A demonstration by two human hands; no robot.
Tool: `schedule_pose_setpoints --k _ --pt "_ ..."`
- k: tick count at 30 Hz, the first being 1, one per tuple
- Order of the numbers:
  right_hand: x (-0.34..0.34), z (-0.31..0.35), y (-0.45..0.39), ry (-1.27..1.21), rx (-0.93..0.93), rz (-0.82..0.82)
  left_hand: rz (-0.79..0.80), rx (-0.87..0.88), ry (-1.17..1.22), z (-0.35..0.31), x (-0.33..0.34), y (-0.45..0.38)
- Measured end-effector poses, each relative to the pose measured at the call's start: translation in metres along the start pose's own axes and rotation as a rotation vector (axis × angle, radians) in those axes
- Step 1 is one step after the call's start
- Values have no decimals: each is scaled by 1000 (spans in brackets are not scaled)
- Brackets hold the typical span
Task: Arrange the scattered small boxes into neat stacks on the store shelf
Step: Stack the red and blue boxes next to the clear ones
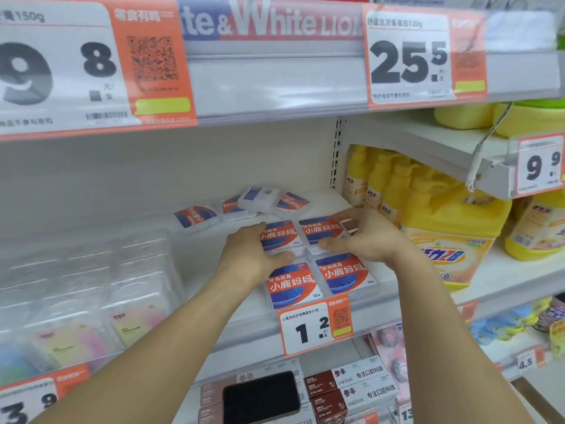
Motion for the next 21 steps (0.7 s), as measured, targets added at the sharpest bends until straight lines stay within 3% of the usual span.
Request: schedule_pose_setpoints --k 21 --pt "1 -4 -4 39 -5 13 28 -24 -77 -2 2 0"
Point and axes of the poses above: each hand's wrist, its own y-axis away from the middle knuckle, its own x-axis out of the palm, z = x × y, the point moved 7 cm from there along -y, towards the middle knuckle, and after that the axes turned 15 degrees about -y, right-handed, at the moved point
